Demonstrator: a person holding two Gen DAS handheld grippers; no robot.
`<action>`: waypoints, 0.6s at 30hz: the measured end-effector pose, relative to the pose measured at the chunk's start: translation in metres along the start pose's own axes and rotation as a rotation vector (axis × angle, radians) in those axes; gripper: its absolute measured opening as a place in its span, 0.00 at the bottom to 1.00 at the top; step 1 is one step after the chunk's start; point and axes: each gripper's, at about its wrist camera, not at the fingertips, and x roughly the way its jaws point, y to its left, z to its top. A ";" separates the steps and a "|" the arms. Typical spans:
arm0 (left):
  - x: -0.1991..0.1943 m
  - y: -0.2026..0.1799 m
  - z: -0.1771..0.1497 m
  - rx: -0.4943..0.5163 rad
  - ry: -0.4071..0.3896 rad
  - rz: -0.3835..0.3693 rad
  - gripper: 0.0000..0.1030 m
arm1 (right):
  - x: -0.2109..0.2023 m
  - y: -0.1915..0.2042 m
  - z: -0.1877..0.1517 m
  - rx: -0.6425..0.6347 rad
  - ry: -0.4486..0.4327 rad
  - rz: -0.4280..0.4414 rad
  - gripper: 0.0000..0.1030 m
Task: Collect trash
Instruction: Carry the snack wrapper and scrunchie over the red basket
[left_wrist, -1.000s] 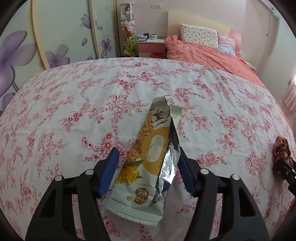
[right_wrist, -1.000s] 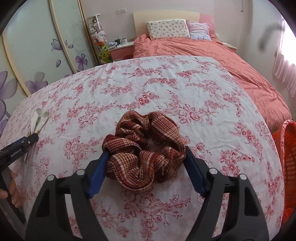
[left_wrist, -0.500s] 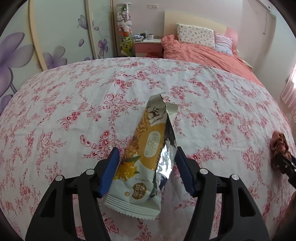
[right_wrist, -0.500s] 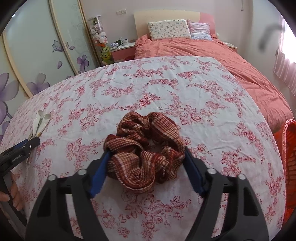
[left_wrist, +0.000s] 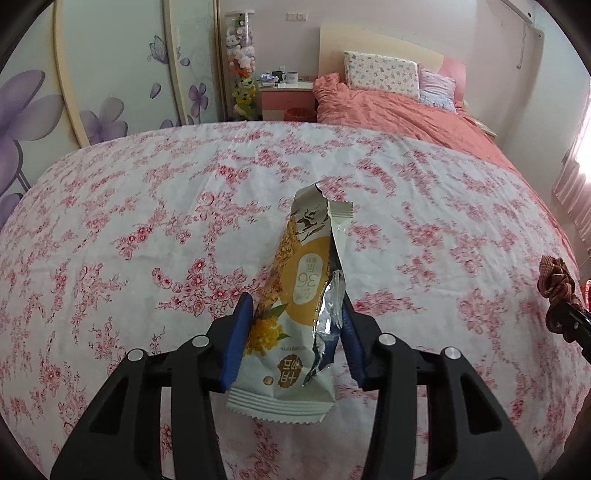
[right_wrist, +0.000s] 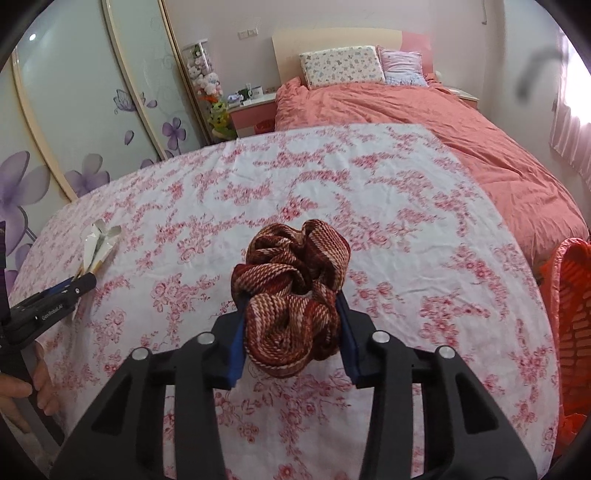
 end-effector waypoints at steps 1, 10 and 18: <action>-0.003 -0.002 0.002 0.004 -0.005 -0.003 0.45 | -0.003 -0.001 0.000 0.001 -0.006 0.000 0.40; -0.048 -0.047 0.009 0.045 -0.073 -0.071 0.45 | -0.061 -0.026 0.004 0.033 -0.107 -0.008 0.40; -0.095 -0.106 0.004 0.114 -0.138 -0.188 0.45 | -0.126 -0.060 -0.006 0.093 -0.233 -0.037 0.40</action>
